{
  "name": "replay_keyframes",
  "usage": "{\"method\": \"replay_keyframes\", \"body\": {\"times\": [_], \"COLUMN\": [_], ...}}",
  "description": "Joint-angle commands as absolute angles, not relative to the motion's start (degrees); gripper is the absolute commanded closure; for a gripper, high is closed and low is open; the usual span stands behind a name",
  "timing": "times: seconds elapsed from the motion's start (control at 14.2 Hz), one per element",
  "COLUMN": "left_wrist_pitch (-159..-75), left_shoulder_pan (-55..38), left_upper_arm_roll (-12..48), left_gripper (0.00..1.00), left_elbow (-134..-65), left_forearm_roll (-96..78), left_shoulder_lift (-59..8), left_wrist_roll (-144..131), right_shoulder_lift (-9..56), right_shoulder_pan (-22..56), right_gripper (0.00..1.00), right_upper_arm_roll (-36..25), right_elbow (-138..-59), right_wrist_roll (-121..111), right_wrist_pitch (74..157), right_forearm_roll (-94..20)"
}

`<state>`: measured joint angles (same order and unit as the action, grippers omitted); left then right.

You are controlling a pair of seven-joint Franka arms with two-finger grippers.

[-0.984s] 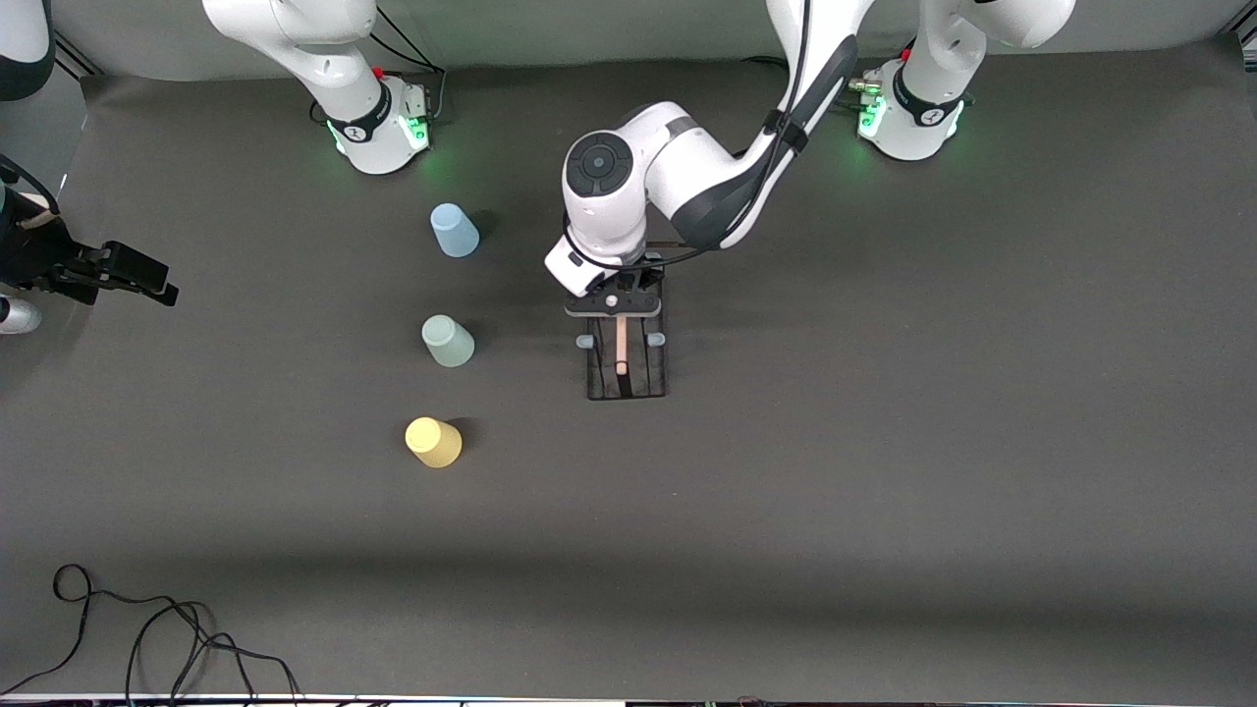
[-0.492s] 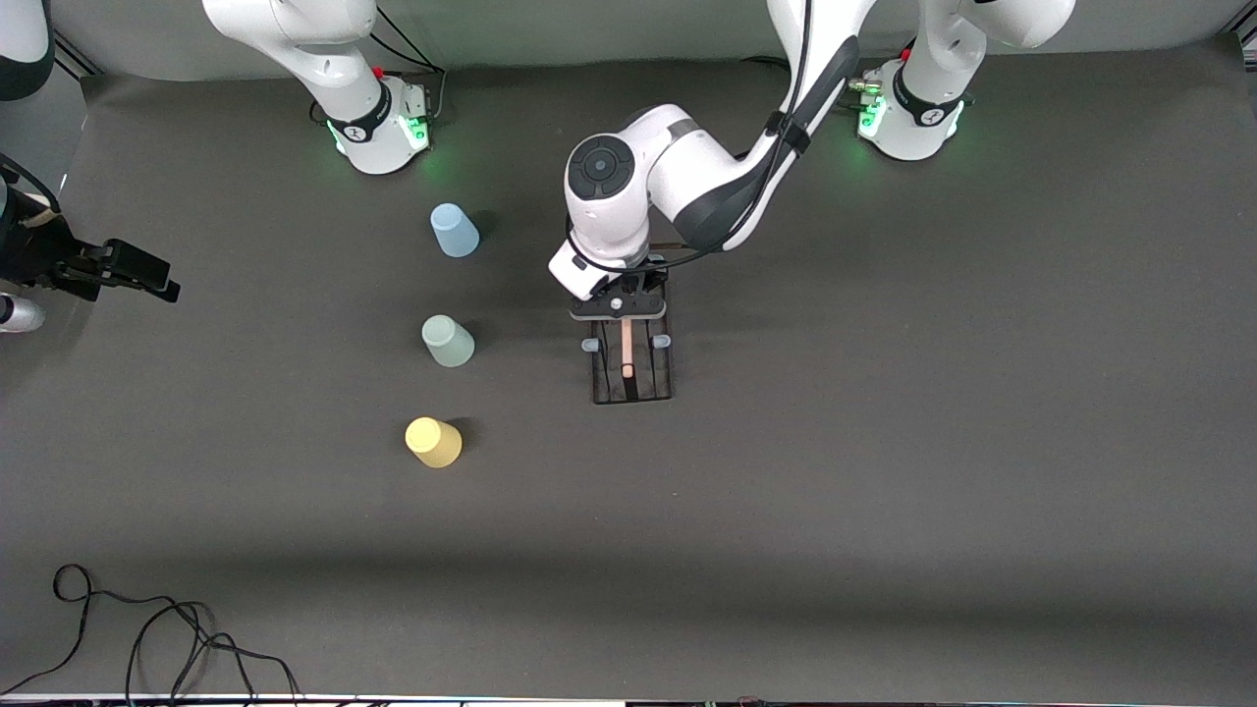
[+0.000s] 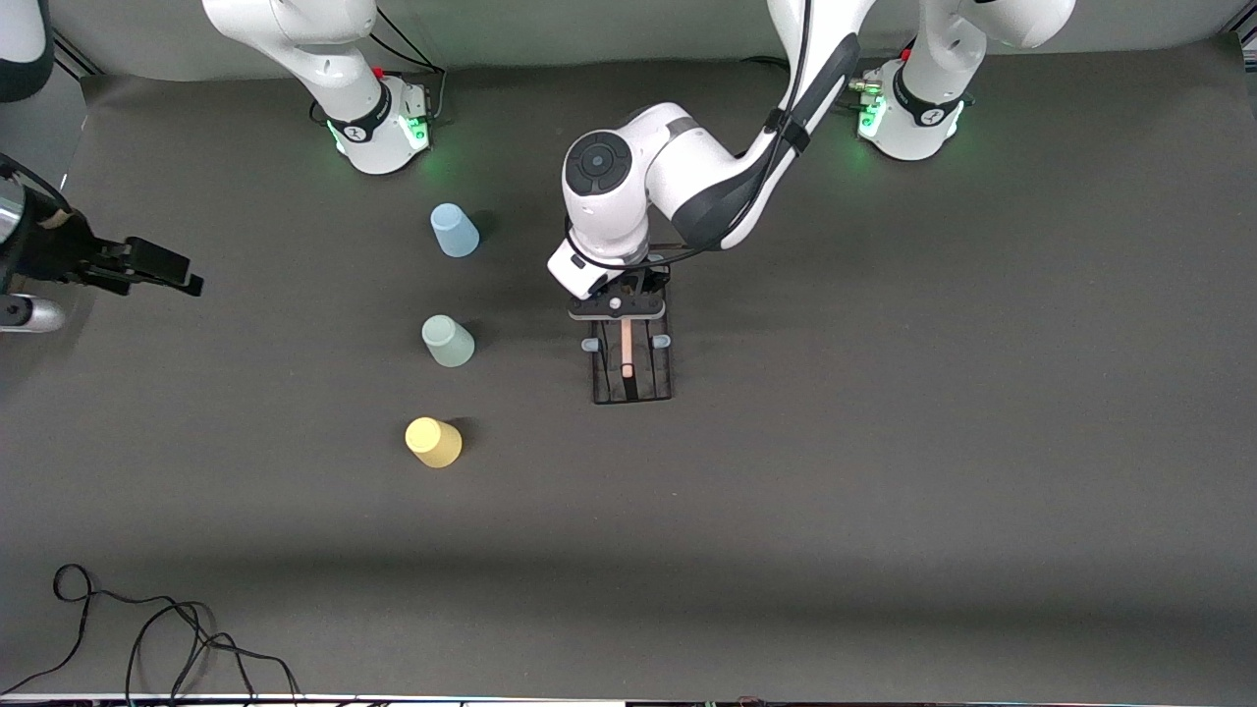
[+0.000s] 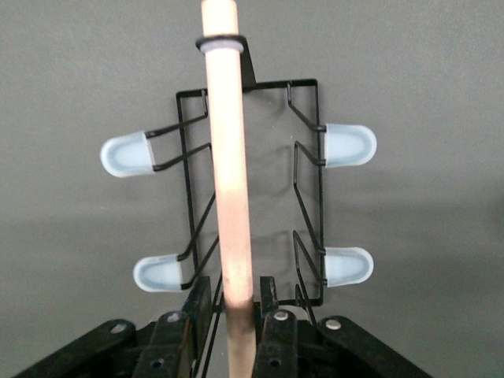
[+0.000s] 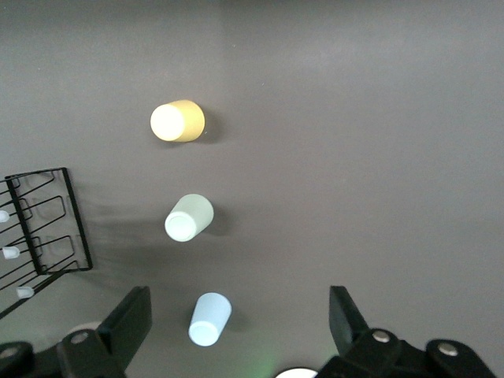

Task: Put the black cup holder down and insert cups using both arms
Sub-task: 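Carry the holder to the table middle and lower it, then release the holder with the left gripper while the right gripper reaches the cups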

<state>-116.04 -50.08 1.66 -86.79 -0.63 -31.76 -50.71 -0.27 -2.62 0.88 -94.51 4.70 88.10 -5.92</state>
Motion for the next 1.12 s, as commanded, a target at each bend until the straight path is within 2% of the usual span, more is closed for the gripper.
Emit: {"method": "replay_keyframes", "body": {"times": [0.0, 0.21, 0.49, 0.63, 0.91, 1.05], "left_wrist_pitch": [-113.91, -113.73, -109.26, -106.29, -92.93, -90.19], "left_shoulder_pan": [-50.63, -50.01, -45.28, -40.28, -28.42, -21.05], "left_upper_arm_roll": [1.23, 1.23, 0.97, 0.97, 0.79, 0.79], "left_gripper": [0.67, 0.67, 0.67, 0.67, 0.68, 0.68], "left_elbow": [-85.70, -85.34, -85.34, -85.34, -85.52, -85.95], "left_forearm_roll": [0.70, 0.36, -0.09, -0.18, 0.70, 0.70], "left_shoulder_lift": [-30.07, -27.08, -21.72, -18.48, -13.72, -11.35], "left_wrist_roll": [-52.21, -52.30, -50.20, -46.34, -30.37, -22.19], "right_shoulder_lift": [-5.70, -9.57, -9.93, -9.76, -8.36, -6.08], "right_shoulder_pan": [1.04, 7.01, 14.14, 15.03, 15.03, 15.73], "right_gripper": [0.00, 0.00, 0.00, 0.00, 0.00, 0.00], "right_upper_arm_roll": [0.61, 0.53, 0.53, 0.62, 0.62, 0.62], "right_elbow": [-104.55, -115.81, -126.53, -131.72, -138.94, -141.84], "right_wrist_roll": [9.57, 16.76, 23.38, 23.38, 23.38, 23.38], "right_wrist_pitch": [94.89, 104.74, 116.07, 121.96, 131.37, 136.91], "right_forearm_roll": [-7.03, -6.94, -6.94, -6.94, -7.03, -7.03]}}
